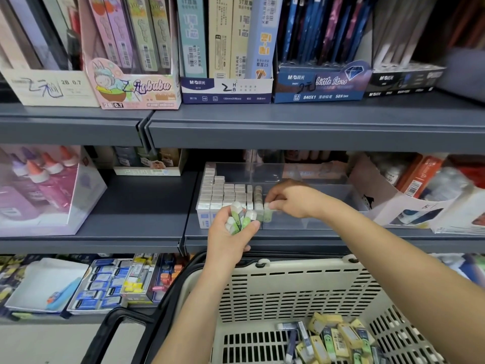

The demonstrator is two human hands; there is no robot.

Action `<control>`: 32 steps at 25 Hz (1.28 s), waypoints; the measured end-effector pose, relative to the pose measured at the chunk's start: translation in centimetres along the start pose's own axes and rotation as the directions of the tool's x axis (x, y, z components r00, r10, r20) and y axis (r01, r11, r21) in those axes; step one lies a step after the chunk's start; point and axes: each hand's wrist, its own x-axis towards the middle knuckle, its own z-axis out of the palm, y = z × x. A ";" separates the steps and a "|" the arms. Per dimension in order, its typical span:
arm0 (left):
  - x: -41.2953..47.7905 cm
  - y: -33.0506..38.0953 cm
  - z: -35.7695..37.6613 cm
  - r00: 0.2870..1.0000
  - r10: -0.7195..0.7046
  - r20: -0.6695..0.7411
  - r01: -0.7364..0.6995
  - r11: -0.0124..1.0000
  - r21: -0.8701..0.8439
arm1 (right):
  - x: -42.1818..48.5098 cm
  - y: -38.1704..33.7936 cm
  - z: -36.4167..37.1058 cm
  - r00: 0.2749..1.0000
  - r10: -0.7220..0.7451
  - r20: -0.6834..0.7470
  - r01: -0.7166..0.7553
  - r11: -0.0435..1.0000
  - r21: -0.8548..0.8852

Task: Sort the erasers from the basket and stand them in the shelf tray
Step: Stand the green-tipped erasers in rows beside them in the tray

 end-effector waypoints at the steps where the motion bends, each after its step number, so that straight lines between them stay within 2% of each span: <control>1: 0.0 0.0 0.0 1.000 -0.001 -0.001 0.001 1.000 -0.003 | -0.2 0.0 0.0 1.000 -0.002 0.023 0.002 1.000 -0.010; 6: 0.1 -0.1 0.0 1.000 -0.012 -0.002 0.012 1.000 -0.009 | -0.3 0.2 -0.2 0.998 0.057 0.021 -0.059 0.994 0.088; 11: 0.1 -0.1 0.0 1.000 -0.018 0.002 0.018 0.999 -0.027 | 2.2 -0.7 0.5 0.976 0.189 0.108 -0.190 0.982 0.001; 15: 0.2 -0.2 -0.1 1.000 -0.024 -0.001 0.024 0.999 -0.041 | 2.8 -0.6 1.6 0.962 0.212 0.173 -0.227 0.971 0.073; 22: 0.3 -0.3 -0.1 1.000 -0.021 0.000 0.021 0.998 -0.056 | 3.0 -0.1 1.6 0.960 0.205 0.189 -0.232 0.963 0.137; 28: 0.3 -0.4 -0.1 0.999 -0.035 -0.005 0.035 0.998 -0.059 | 2.1 -0.3 0.0 0.983 0.158 0.091 -0.158 0.987 -0.004; 30: 0.3 -0.4 -0.1 0.999 -0.039 -0.003 0.039 0.997 -0.062 | 0.9 -0.5 -0.5 0.987 0.131 -0.090 -0.128 0.991 0.047; 32: 0.3 -0.3 -0.2 0.999 -0.037 0.003 0.037 0.997 -0.066 | -1.0 -1.2 -0.3 0.969 0.044 -0.243 0.004 0.981 0.194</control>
